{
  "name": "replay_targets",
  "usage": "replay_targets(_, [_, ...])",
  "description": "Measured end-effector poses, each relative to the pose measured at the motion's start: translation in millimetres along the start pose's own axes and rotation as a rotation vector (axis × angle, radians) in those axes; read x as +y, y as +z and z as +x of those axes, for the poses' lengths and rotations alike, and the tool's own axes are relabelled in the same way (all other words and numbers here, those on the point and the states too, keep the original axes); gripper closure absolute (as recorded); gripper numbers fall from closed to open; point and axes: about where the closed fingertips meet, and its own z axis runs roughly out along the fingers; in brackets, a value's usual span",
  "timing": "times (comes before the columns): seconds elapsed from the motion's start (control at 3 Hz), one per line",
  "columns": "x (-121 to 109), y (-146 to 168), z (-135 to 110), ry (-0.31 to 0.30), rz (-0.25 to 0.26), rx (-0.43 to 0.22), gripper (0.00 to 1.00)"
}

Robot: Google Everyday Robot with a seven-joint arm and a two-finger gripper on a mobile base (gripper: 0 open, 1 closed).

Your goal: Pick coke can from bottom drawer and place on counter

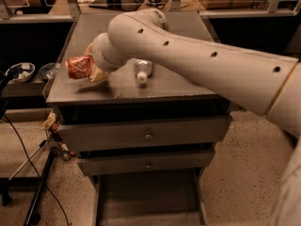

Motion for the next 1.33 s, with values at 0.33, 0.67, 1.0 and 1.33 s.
replay_targets(0.33, [-1.4, 19.0, -8.7, -0.008, -0.032, -0.050, 1.00])
replay_targets(0.67, [6.5, 44.5, -24.8, -0.050, -0.112, -0.099, 1.00])
replay_targets(1.0, [6.8, 44.5, -24.9, -0.051, -0.114, -0.099, 1.00])
replay_targets(1.33, [10.8, 39.3, -18.6, -0.055, -0.143, -0.063, 1.00])
